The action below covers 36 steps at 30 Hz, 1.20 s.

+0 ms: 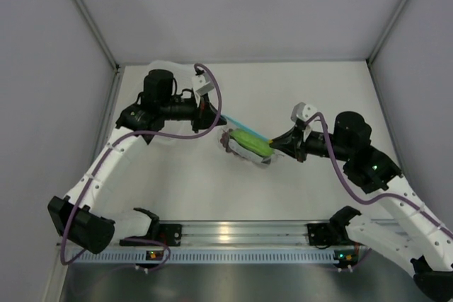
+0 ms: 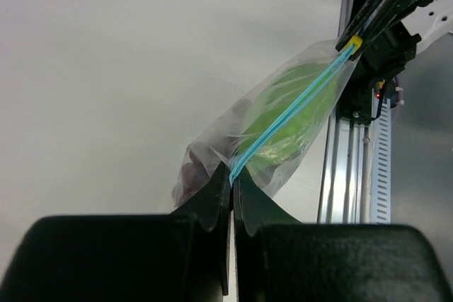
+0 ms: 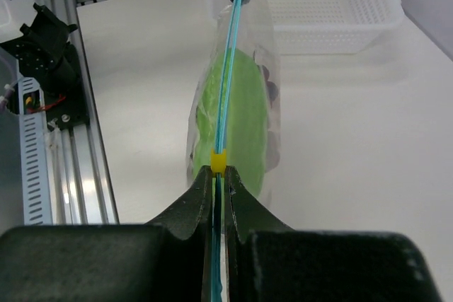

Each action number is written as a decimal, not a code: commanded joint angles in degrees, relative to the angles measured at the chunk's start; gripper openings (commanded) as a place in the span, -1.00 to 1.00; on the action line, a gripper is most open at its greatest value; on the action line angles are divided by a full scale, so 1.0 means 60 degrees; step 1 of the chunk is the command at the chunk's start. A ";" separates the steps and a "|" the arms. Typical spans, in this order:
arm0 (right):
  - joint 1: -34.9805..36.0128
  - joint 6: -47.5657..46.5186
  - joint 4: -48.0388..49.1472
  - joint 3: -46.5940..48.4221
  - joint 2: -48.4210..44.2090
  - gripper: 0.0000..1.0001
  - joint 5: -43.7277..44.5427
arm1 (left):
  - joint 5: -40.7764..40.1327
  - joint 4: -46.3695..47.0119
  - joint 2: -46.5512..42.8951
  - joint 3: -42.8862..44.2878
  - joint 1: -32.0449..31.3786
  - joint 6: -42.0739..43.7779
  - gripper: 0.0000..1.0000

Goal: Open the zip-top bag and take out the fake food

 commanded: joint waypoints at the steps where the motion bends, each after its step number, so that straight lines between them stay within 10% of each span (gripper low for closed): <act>1: -0.0133 0.0114 -0.0530 0.0016 -0.0211 -1.00 0.0685 | -0.1118 0.0427 -0.0041 0.0587 0.0325 -0.0058 -1.00; 21: -0.0133 0.0026 -0.1058 0.0177 -0.0431 -1.00 0.1228 | -0.3390 0.1393 -0.0115 0.0309 0.1043 -0.1142 -1.00; 36: -0.0133 0.0158 -0.1014 0.0147 -0.0314 -0.89 0.0910 | -0.2223 0.1701 -0.0232 -0.0057 0.1116 -0.1201 -1.00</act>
